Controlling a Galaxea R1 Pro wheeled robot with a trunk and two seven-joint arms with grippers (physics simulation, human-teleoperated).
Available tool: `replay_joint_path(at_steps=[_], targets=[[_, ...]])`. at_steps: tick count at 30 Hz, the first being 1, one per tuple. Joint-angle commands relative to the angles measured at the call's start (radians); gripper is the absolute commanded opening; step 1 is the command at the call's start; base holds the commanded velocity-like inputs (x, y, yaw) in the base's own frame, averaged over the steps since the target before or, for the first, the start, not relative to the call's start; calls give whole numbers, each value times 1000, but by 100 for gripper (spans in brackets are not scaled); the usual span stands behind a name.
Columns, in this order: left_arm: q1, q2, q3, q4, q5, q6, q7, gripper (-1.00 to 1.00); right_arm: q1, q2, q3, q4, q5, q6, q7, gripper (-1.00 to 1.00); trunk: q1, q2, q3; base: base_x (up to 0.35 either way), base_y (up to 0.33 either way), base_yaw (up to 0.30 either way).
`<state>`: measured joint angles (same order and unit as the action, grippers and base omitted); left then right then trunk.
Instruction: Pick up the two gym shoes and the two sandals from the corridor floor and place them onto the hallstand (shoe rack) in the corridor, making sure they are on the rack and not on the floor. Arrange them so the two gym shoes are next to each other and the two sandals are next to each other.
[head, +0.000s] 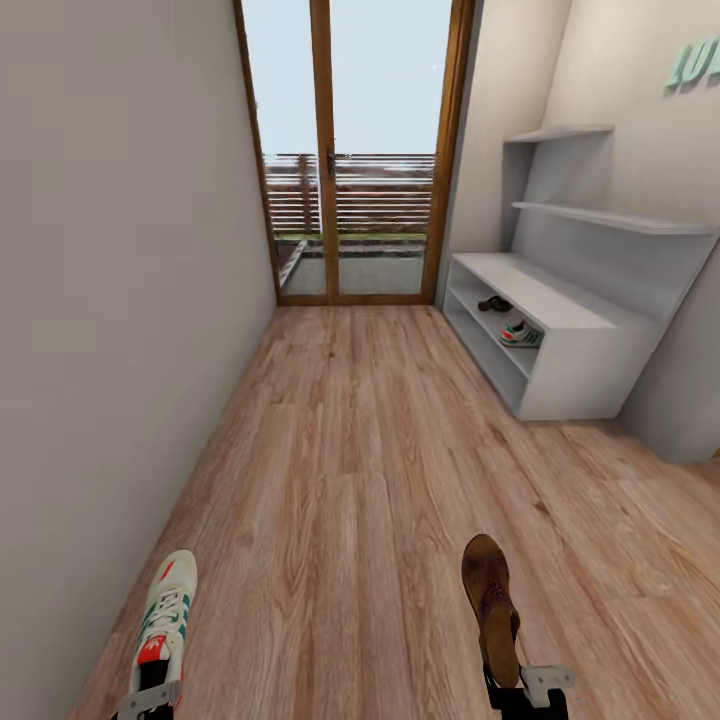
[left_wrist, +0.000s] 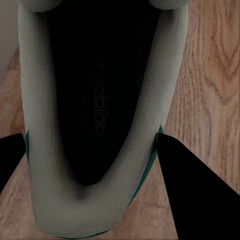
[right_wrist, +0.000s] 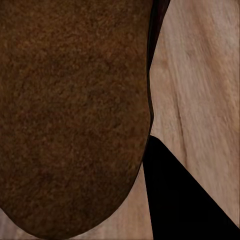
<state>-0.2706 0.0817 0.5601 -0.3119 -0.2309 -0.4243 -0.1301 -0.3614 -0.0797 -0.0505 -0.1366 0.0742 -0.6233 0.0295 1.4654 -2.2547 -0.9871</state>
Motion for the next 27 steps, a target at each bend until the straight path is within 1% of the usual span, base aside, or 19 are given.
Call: replay_joint_path(at_steps=[1,27], targets=[[-1,0,9,1,-8,-4,-6,-100,-1,0,-6,1,4,-3,4,-100,0,0,-1,340,0,0],[-1,0,9,1,-8,-4,-6,-100,-1,0,-6,2,4,-4,4,-100,0,0,-1,340,0,0]])
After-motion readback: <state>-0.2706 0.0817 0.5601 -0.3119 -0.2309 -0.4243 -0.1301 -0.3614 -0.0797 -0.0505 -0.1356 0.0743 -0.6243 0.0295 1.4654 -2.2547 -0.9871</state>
